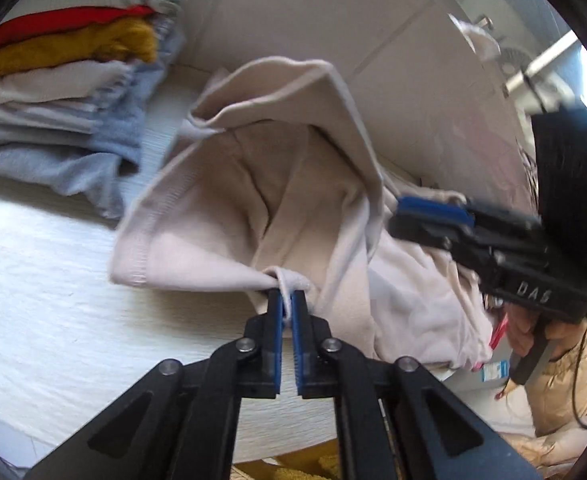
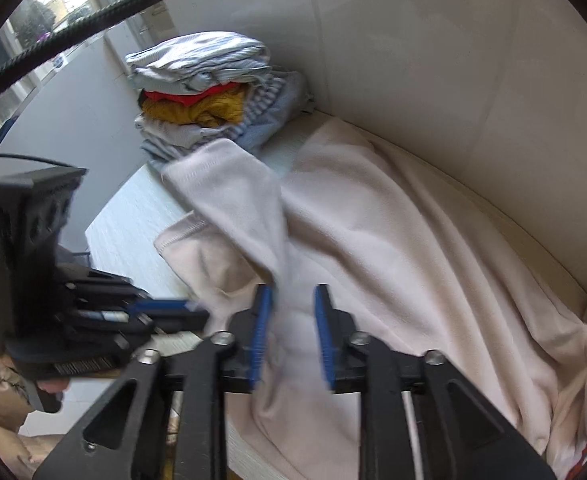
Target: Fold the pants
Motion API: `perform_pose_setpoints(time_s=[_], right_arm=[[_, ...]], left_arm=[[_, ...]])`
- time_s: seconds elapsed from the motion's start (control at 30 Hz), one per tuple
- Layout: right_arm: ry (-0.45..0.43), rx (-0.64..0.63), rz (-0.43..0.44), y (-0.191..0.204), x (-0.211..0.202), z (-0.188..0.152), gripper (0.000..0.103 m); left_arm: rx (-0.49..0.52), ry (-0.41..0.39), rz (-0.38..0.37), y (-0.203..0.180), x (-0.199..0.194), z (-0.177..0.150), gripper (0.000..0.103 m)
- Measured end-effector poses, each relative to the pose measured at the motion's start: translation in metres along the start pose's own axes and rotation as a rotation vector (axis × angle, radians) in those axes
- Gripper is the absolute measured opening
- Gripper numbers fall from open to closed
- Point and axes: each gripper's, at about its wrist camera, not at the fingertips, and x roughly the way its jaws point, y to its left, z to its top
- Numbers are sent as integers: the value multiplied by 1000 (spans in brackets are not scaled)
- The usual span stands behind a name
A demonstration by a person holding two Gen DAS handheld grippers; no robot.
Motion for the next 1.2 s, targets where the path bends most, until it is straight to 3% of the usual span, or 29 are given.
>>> perform_pose_setpoints(time_s=[0.13,0.27,0.4,0.47,0.53,0.57,0.6,0.67,0.87,0.97,1.03,1.2], right_arm=[[114,67,-54,-31,8,-40,38],[274,11,-186,-39,33,-90,38],[262,33,-163,-43,34,-103,41],[274,36,-167,-45,35,-102,44],[273,27,-175,-47,35,-103,50],[268,39,-175,-49,35,-104,51],[263,52,-173,-50,34,-104,51],[259,51,-183,-50,34,-105,51],[270,43,-201,-34,34,-103,50],[278,22,-136,-13,32,-111,49],[250,-52,-190,6,29,-117,48],[176,37,-158,-10,1,-120,46]], left_arm=[[-53,-53,0,18,-34,-10,4],[-49,-46,50,22,-54,-19,4],[-64,-23,110,36,-71,-31,4],[-85,16,174,47,-69,-44,0],[-77,23,356,63,-70,-52,0],[-99,23,401,75,-75,-56,0],[-112,13,346,86,-80,-59,0],[-133,-12,351,94,-92,-60,0],[-68,-68,248,62,-96,-39,2],[-37,-79,147,32,-78,-17,6],[4,-67,95,8,-59,-2,9],[153,16,67,-47,-2,32,10]])
